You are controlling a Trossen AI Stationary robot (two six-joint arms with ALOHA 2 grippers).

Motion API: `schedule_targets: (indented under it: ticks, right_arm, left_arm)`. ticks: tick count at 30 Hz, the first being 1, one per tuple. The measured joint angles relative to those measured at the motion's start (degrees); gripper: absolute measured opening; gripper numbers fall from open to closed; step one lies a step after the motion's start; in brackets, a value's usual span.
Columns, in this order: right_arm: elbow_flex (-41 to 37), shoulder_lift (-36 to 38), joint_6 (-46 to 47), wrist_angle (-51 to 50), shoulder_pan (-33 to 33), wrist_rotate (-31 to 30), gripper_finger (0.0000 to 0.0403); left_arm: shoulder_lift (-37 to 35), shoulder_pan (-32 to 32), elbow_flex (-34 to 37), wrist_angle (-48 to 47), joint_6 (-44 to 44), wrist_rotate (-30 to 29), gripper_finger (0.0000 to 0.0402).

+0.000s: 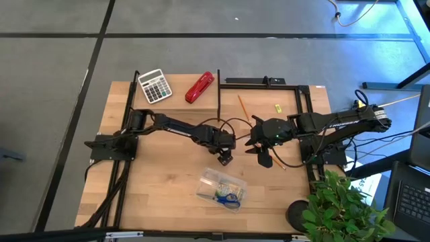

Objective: Pack school essentials
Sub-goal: Put the pink sticky note into the transparent supply box

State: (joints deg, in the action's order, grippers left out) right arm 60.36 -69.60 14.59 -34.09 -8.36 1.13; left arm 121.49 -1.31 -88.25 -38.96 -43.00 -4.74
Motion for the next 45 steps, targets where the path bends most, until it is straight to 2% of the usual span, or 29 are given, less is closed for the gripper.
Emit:
schedule_targets:
  ticks: [6, 27, 45]
  right_arm:
    - [0.0, 0.0, 0.0, 0.02, -0.01, 0.01, 0.0145]
    - [0.0, -0.04, 0.07, 0.17, 0.0, 0.02, 0.0145]
    - [0.0, -0.02, 0.11, 0.48, -0.01, 0.0, 0.0145]
  left_arm:
    - [-1.67, 0.67, -0.02, -0.38, 0.15, -0.3, 0.0302]
    - [-10.19, 1.41, -0.09, -10.44, 1.28, -1.59, 0.0302]
    - [-19.47, -0.29, -0.09, -20.17, -2.02, -3.36, 0.0302]
